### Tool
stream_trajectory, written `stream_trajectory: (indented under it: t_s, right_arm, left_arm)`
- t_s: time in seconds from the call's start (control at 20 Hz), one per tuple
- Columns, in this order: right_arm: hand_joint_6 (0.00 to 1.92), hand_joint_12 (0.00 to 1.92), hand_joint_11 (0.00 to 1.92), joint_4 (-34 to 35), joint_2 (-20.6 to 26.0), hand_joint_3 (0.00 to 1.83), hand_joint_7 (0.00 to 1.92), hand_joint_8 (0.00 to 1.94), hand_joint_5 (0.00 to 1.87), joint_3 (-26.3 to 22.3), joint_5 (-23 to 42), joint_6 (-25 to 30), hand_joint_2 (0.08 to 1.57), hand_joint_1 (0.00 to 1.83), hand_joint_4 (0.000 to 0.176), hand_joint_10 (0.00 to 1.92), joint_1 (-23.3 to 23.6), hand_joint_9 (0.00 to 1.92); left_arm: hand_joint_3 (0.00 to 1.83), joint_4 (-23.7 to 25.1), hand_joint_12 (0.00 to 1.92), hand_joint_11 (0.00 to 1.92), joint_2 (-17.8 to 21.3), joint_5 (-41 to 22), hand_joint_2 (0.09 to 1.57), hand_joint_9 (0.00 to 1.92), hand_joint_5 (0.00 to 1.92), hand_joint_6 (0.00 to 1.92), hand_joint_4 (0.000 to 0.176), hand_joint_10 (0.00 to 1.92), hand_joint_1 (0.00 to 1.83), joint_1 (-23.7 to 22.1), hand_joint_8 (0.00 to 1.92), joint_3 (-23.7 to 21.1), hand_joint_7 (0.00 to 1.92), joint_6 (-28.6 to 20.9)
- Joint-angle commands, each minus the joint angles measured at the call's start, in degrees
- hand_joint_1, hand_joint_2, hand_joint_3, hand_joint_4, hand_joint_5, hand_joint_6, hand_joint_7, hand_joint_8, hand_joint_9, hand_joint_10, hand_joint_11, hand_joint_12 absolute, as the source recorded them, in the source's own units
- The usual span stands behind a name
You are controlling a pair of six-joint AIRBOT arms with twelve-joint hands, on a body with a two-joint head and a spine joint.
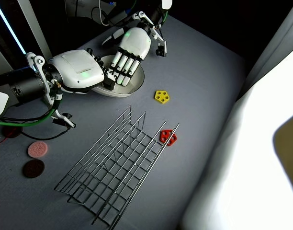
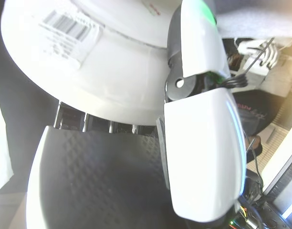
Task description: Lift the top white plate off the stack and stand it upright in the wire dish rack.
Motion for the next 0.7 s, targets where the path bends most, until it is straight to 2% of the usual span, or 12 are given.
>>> stream_trajectory:
  t_s: [0.0,0.05,0.15,0.35,0.4,0.5,0.65]
  right_arm:
    - [1.08,1.33,1.0,1.5,0.4,0.0,1.05,0.61,0.92,-0.6,2.9,0.8,1.07,1.49,0.0,0.79,0.4,1.04]
    - [1.11,1.37,0.98,1.5,0.4,0.0,1.02,0.65,0.9,-0.8,2.6,0.8,1.08,1.49,0.0,0.83,0.7,1.02]
    - [1.07,1.36,0.99,2.3,0.0,0.0,1.04,0.62,0.92,-1.6,0.8,0.8,1.07,1.49,0.0,0.81,1.7,1.04]
    - [0.89,1.35,0.99,4.9,-1.3,0.0,1.17,0.44,0.97,-1.8,-1.2,0.8,1.04,1.5,0.0,0.63,3.0,1.18]
    - [0.92,1.34,0.99,5.5,-1.5,0.0,1.16,0.45,0.98,-1.7,-1.5,0.8,1.04,1.5,0.0,0.66,3.5,1.16]
    - [0.99,1.34,0.98,6.8,-2.0,0.0,1.07,0.6,0.95,-1.4,-1.8,0.8,1.06,1.5,0.0,0.71,4.7,1.11]
    - [1.0,1.35,0.98,7.6,-2.3,0.0,1.09,0.55,0.94,-1.0,-1.8,0.8,1.05,1.5,0.0,0.7,6.4,1.13]
  left_arm:
    - [0.0,-2.7,0.04,0.14,0.6,0.8,0.91,0.12,0.09,0.01,0.0,0.01,0.19,-0.3,0.01,0.6,0.12,-0.5]
    - [0.0,-3.4,0.05,0.14,0.8,0.2,0.91,0.13,0.1,0.01,0.0,0.01,0.18,-0.4,0.01,0.9,0.12,-0.5]
    - [0.0,-5.2,0.04,0.13,1.6,-1.2,0.91,0.12,0.1,0.0,0.0,0.01,0.19,-0.6,0.01,1.9,0.13,-0.5]
    - [0.0,-8.1,0.03,0.11,3.6,-3.7,0.92,0.11,0.07,0.0,0.0,0.0,0.18,-1.1,0.0,3.5,0.1,-0.6]
    - [0.0,-8.6,0.04,0.13,4.1,-4.3,0.91,0.13,0.09,0.01,0.0,0.01,0.19,-1.2,0.01,3.9,0.13,-0.6]
    - [0.0,-9.7,0.03,0.12,4.8,-5.5,0.92,0.12,0.08,0.0,0.0,0.0,0.2,-1.2,0.0,5.1,0.11,-0.7]
    - [0.0,-13.0,0.03,0.11,5.6,-7.5,0.92,0.1,0.09,0.0,0.0,0.0,0.17,-1.3,0.0,7.4,0.11,-2.0]
